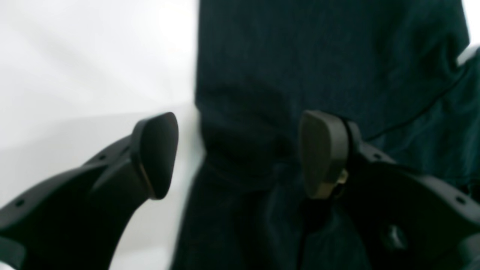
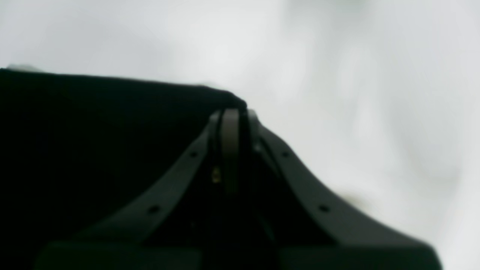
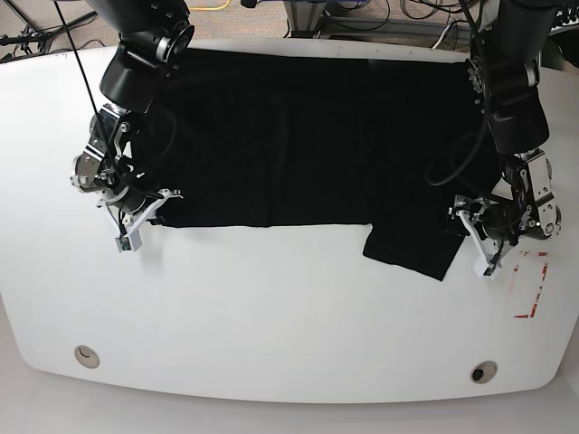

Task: Fold the T-shirt properly
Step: 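Move the left gripper to the other hem corner and grasp it, then fold the hem up over the shirt toward the collar with both grippers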

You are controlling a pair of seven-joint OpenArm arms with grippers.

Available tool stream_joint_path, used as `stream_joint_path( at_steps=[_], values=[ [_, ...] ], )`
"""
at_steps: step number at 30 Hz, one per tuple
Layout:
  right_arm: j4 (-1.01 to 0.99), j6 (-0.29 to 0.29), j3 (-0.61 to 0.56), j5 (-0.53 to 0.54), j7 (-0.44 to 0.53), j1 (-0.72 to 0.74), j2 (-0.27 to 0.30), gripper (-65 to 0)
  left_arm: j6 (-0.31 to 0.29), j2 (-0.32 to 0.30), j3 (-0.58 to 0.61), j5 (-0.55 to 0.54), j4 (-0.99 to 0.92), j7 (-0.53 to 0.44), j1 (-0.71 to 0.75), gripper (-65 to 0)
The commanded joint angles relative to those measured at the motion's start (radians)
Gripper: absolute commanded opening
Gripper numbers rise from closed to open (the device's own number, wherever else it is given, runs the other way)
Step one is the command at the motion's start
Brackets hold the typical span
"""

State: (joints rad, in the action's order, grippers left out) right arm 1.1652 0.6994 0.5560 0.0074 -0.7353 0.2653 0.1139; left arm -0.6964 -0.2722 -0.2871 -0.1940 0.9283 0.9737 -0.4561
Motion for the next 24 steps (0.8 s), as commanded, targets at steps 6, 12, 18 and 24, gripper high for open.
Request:
stream_joint_path(
  at_steps=[6, 12, 18, 24],
  values=[
    [0.006, -0.001, -0.001, -0.03, -0.042, 0.004, 0.007, -64.2, -0.002, 0.001, -0.001, -0.012, -0.008, -0.028, -0.014, -18.3],
    [0.006, -0.001, -0.001, -0.03, -0.042, 0.004, 0.005, -64.2, -0.002, 0.032, -0.001, -0.014, -0.005, -0.028, -0.01, -21.1],
    [0.006, -0.001, -0.001, -0.03, -0.042, 0.004, 0.005, -64.2, -0.002, 0.055, -0.001, -0.009, -0.007, -0.043, -0.013, -47.5],
    [0.006, -0.001, -0.001, -0.031, -0.037, 0.004, 0.005, -65.0, -0.002, 0.07, 0.009, 0.018, -0.004, -0.124, -0.008, -65.0]
  ],
)
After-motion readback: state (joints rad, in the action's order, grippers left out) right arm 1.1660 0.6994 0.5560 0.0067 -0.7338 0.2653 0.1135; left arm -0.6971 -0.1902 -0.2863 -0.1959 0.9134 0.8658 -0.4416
